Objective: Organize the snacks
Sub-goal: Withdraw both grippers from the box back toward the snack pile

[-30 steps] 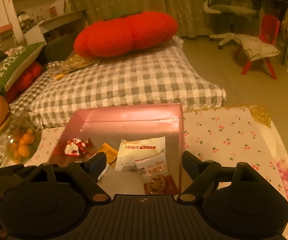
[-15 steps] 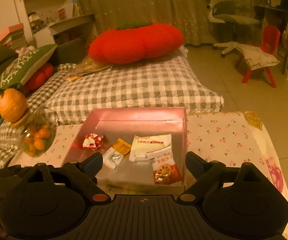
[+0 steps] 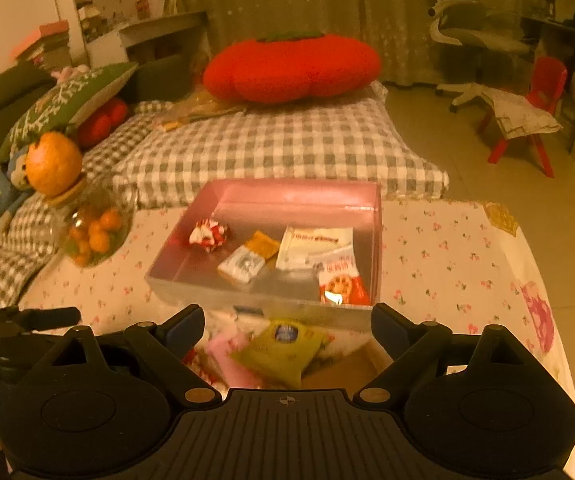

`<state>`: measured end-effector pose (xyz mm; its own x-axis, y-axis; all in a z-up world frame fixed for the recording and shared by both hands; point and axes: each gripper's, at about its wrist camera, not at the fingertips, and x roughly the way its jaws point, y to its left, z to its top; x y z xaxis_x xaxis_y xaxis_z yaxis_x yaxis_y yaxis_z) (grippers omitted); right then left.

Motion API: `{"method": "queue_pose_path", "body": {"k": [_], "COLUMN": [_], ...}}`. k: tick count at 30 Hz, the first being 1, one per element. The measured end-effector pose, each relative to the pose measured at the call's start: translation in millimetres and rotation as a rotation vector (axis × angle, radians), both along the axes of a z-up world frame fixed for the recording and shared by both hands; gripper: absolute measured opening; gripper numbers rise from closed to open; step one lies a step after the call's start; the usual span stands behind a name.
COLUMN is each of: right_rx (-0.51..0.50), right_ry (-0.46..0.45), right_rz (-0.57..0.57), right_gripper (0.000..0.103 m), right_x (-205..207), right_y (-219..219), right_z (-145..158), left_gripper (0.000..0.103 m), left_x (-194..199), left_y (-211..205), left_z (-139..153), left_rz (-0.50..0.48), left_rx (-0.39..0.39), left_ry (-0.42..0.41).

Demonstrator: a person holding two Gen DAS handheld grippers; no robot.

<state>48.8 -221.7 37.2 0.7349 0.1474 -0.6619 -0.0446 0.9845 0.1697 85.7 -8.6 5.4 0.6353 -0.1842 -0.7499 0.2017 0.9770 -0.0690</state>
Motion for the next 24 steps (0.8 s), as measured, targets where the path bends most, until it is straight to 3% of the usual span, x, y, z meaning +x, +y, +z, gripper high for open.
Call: {"method": "queue_pose_path", "body": {"k": [6, 24], "right_rx": [-0.013, -0.068], "right_ry": [-0.003, -0.016], "right_rz": [0.023, 0.083], "right_gripper": [0.093, 0.097], "right_x": [-21, -57], "right_y": [3, -3], "right_z": [-7, -38], "left_gripper": [0.102, 0.102], "left_x": [-15, -51], "left_y": [13, 22], "left_z": [-6, -20], "left_rz": [0.010, -0.030], "left_rx": [0.017, -0.059], "left_ry": [0.011, -0.012]}}
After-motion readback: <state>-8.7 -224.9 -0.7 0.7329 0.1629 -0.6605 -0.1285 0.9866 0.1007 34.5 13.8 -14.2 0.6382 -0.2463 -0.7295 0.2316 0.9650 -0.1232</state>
